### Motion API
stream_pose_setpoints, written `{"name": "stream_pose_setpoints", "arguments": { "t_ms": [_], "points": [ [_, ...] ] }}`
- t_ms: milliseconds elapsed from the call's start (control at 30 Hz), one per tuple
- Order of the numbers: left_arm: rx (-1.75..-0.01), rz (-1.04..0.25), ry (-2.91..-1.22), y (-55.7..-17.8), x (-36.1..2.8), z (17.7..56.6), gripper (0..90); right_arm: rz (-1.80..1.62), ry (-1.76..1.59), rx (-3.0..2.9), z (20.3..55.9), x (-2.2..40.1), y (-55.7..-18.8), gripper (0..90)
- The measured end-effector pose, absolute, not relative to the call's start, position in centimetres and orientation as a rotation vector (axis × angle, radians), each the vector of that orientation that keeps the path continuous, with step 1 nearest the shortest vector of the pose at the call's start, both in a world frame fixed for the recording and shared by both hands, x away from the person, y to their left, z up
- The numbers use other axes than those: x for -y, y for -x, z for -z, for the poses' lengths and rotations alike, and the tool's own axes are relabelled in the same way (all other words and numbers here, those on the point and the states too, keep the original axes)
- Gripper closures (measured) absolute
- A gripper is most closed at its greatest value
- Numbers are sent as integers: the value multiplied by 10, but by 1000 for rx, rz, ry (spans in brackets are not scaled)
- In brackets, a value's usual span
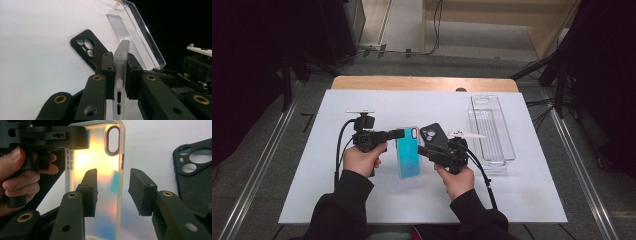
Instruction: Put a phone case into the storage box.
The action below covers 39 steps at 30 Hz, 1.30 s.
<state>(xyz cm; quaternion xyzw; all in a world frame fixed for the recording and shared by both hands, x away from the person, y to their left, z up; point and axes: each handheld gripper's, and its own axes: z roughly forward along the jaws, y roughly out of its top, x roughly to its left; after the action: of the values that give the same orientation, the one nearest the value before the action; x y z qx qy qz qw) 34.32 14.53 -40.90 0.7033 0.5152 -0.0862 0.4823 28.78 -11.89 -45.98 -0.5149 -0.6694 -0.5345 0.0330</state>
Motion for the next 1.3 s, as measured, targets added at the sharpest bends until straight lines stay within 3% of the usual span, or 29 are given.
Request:
{"name": "stream_pose_setpoints", "arguments": {
  "t_ms": [300, 1300],
  "points": [
    [-1246, 110, -1708, -340, -149, 403, 813, 1592, 1585, 2140, 456, 122, -287, 430],
    [-1121, -107, -1675, -326, -148, 393, 812, 1480, 1270, 2510, 448, 142, -276, 208]
  ]
}}
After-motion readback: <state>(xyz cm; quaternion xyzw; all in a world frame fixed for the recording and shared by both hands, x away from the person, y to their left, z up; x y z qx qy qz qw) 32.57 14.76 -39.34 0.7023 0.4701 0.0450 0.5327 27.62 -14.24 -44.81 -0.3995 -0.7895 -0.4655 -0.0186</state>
